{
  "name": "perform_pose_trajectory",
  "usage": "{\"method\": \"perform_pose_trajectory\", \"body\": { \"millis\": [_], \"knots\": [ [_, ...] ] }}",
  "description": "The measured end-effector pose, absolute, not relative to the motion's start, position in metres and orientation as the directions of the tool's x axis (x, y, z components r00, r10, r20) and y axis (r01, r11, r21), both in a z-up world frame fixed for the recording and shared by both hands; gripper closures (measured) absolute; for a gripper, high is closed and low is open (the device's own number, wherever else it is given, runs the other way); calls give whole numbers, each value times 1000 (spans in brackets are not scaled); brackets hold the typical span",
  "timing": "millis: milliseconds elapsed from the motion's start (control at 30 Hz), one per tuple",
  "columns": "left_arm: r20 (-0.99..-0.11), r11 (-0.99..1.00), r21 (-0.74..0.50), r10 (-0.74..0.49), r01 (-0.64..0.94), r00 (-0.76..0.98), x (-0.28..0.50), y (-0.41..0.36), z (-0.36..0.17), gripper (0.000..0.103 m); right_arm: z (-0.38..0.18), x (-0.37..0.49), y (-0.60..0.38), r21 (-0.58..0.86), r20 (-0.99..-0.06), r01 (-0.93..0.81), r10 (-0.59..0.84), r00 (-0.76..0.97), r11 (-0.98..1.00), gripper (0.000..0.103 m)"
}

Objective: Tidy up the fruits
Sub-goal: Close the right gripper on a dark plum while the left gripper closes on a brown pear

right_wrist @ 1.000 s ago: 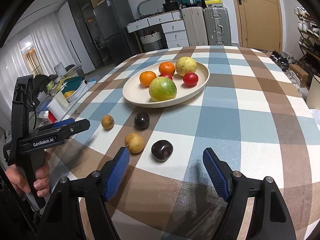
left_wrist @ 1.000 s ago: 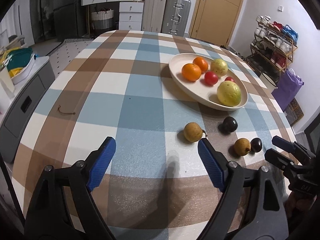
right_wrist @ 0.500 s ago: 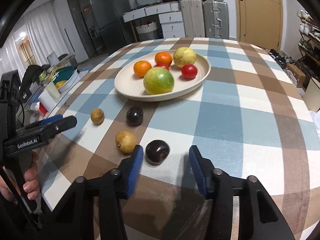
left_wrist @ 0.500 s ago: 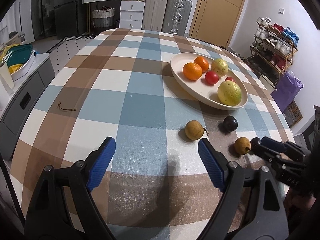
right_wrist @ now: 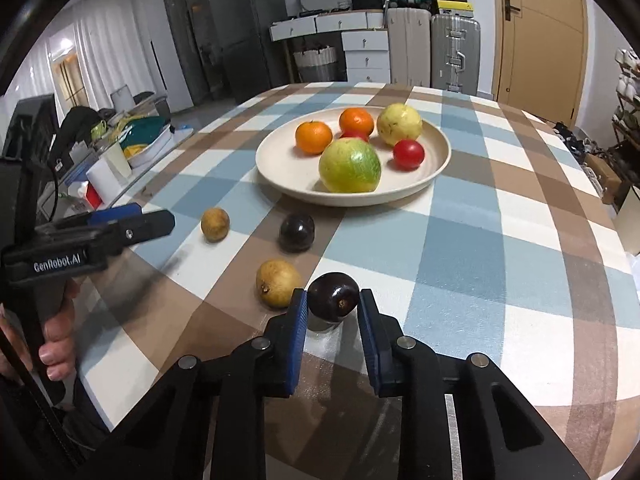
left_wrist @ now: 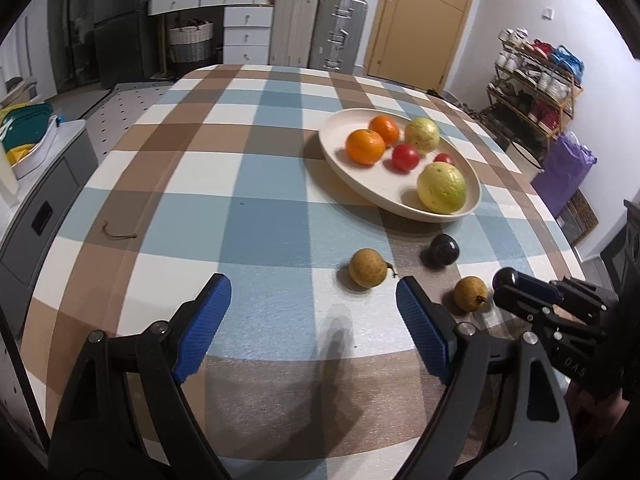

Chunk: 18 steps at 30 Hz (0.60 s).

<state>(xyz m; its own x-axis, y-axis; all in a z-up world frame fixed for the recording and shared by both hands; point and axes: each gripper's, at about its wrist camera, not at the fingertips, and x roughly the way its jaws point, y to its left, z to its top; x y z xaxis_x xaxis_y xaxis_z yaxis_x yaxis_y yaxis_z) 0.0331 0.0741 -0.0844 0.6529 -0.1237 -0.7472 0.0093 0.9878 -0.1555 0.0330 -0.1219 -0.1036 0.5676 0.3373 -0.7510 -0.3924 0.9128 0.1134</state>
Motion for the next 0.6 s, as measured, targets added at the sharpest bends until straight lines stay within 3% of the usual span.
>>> {"method": "perform_pose_trajectory", "body": {
  "millis": [600],
  "knots": [
    [-800,987,-154,-151,44,580,67,58,-97,20,-84,36,-131,192,-678,-417,428,598,888,78]
  ]
}}
